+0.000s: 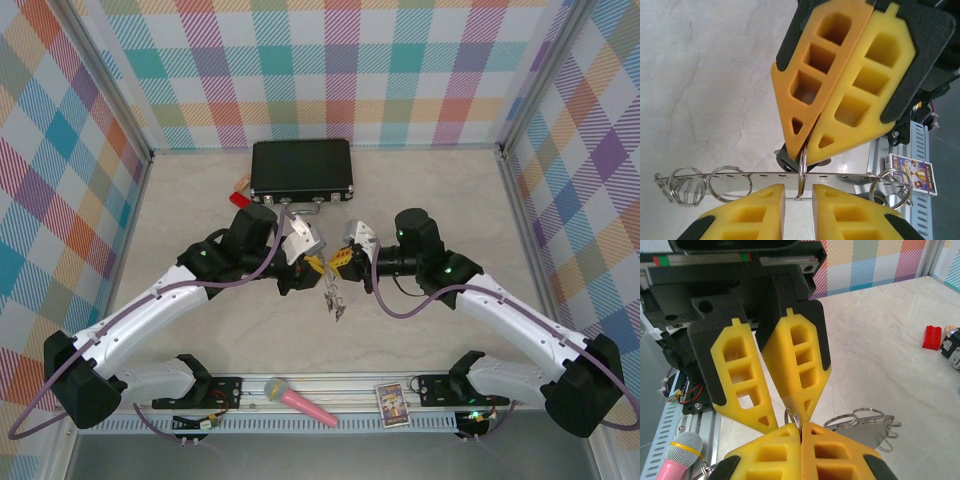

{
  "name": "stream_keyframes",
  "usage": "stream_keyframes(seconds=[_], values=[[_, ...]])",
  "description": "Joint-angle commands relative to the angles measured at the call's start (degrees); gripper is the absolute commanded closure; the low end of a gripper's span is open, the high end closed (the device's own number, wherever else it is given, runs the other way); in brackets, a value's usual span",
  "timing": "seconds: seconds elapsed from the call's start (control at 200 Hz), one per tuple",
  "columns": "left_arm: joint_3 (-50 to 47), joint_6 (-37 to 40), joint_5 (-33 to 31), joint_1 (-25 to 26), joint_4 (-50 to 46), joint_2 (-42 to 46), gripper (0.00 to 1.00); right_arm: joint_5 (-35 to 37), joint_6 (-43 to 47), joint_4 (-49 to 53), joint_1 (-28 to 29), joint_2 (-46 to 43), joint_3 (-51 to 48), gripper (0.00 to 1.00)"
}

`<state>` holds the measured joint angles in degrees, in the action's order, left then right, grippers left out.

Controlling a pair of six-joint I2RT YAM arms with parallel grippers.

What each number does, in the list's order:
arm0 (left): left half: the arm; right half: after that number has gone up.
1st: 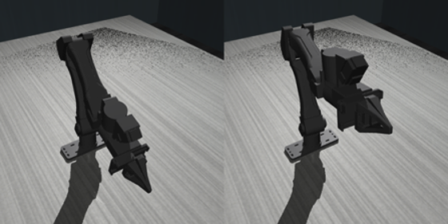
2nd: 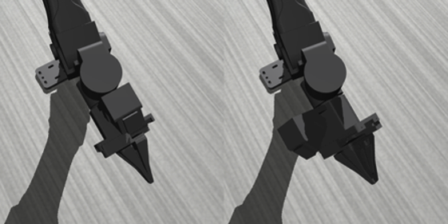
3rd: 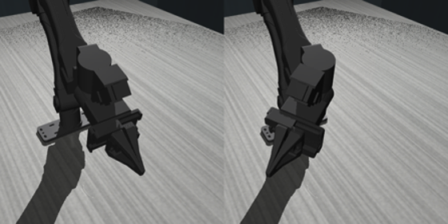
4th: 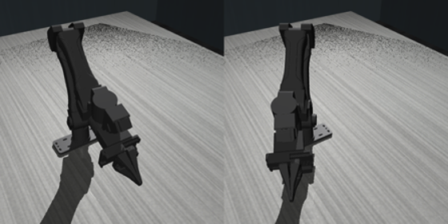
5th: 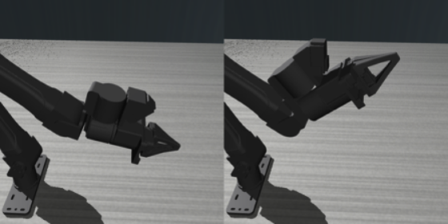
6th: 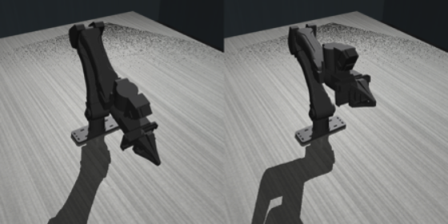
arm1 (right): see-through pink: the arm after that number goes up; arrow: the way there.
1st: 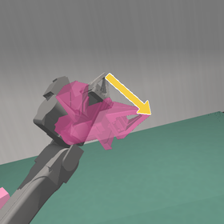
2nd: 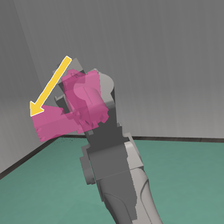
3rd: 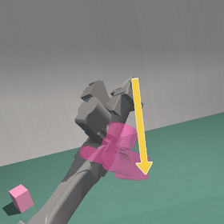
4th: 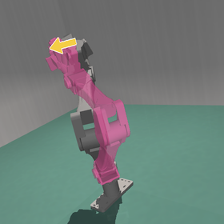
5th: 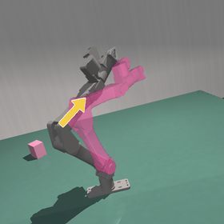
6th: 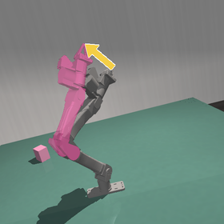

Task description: Put the keys on the keyring

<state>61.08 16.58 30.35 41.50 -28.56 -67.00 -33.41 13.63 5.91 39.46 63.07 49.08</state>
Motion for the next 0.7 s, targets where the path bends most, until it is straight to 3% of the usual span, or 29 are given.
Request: stream_keyframes(seconds=[0.0, 0.45, 0.695], values=[[1.43, 0.72, 0.15, -0.5, -0.08, 1.89, 0.79, -0.08, 1.67, -0.45, 0.53, -0.14, 1.77, 1.0], [-0.04, -0.18, -2.75, -0.99, 3.07, 2.49, 0.8, -1.65, 1.84, 0.0, 1.49, 0.12, 1.9, 1.0], [-0.13, 0.2, 0.45, -1.07, 2.77, 1.94, 0.79, -1.62, 1.84, -0.16, 1.67, 0.13, 1.97, 1.0]])
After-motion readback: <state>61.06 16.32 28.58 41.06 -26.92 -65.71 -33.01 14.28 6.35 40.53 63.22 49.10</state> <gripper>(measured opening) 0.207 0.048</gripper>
